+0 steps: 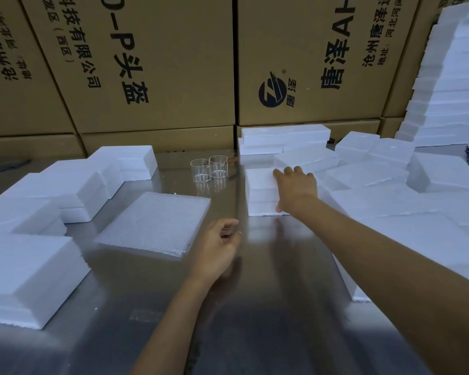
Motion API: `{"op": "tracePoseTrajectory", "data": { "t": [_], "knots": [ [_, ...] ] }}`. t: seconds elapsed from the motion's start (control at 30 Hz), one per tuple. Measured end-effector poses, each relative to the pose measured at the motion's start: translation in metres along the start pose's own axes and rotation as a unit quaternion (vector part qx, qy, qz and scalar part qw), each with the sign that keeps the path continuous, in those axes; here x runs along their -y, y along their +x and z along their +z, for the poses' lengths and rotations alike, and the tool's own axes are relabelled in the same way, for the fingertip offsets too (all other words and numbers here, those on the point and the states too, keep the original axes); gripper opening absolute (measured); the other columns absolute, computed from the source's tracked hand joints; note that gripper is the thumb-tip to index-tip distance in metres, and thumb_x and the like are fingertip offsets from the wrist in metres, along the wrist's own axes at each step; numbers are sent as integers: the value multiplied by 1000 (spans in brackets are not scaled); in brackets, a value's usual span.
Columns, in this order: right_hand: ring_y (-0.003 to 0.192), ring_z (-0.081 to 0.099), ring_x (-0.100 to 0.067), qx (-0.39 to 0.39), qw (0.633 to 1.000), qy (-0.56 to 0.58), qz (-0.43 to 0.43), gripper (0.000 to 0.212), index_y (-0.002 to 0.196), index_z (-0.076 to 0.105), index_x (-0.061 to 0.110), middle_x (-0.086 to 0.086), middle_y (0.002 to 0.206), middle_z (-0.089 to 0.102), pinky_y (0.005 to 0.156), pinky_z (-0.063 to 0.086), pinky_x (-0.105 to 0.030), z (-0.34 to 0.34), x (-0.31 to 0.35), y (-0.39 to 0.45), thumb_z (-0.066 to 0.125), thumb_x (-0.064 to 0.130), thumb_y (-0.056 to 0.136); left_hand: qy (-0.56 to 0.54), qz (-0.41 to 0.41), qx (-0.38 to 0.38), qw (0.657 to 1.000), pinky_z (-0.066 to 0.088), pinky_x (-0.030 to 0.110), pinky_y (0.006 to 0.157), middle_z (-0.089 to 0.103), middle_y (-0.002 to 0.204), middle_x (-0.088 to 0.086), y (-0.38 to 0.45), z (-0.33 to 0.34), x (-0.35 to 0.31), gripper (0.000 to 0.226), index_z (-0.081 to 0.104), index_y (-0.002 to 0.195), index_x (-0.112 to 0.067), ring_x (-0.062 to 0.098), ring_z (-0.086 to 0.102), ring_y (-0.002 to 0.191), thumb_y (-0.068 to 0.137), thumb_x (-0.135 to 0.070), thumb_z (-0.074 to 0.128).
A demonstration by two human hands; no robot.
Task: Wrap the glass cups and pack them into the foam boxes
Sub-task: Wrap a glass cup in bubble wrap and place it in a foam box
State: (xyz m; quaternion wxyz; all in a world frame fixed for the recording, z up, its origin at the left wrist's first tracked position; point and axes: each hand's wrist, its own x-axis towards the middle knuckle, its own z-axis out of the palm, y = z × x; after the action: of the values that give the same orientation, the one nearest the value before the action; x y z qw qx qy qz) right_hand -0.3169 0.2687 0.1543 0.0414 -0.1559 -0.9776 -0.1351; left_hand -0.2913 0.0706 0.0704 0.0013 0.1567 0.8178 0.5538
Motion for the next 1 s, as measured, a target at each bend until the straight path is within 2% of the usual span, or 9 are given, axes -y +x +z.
{"op": "tracePoseTrajectory", "data": {
  "t": [0.13,0.33,0.53,0.63,0.73,0.87,0.93,1.0],
  "knots": [
    [132,40,-25,2,1000,-1,12,82,149,27,19,-7,143,43,100,38,-36,5,-2,15,75,28,82,17,14,-7,1000,41,3,81,65,115,-7,6,1,5,18,65,105,-29,-7,58,97,95,-14,63],
    [137,33,-27,5,1000,11,17,87,151,20,21,-7,149,37,108,33,-40,11,-6,29,74,29,83,24,26,-11,999,46,15,87,63,110,-11,9,2,9,20,66,102,-32,-6,59,96,94,-14,64],
    [143,26,-28,14,999,28,18,93,155,10,22,-7,156,26,114,27,-42,14,-8,31,72,28,85,21,35,-11,999,43,6,82,62,109,-13,11,2,13,21,67,102,-29,-4,59,99,94,-11,62],
    [144,23,-27,23,999,35,15,95,156,6,22,-7,160,19,115,25,-43,14,-10,29,70,29,87,18,36,-10,999,44,11,85,62,109,-11,12,3,13,21,67,102,-29,-2,60,99,94,-10,61],
    [147,17,-29,45,998,53,5,100,157,1,21,-7,162,13,117,23,-45,11,-13,29,70,28,86,17,36,-11,999,43,10,84,62,110,-11,12,2,14,22,67,103,-29,-2,60,99,94,-10,60],
    [151,-13,-32,69,991,112,3,113,155,-19,19,-5,165,-11,121,4,-52,-4,-14,20,69,17,84,11,37,-20,999,44,11,84,62,110,-11,11,1,14,21,67,102,-28,-4,60,97,95,-10,60],
    [151,-17,-28,41,982,184,-3,108,155,-20,21,-2,165,-14,121,2,-51,-18,-19,9,64,15,87,5,32,-25,999,43,7,81,62,109,-11,9,0,13,21,67,100,-29,-5,59,96,95,-10,59],
    [152,-13,-23,23,965,260,-17,101,157,-11,23,1,166,-10,121,7,-50,-39,-30,-12,64,22,90,-3,27,-29,999,41,2,77,63,108,-11,8,-1,13,22,66,99,-30,-6,59,94,96,-9,58]
  ]
}}
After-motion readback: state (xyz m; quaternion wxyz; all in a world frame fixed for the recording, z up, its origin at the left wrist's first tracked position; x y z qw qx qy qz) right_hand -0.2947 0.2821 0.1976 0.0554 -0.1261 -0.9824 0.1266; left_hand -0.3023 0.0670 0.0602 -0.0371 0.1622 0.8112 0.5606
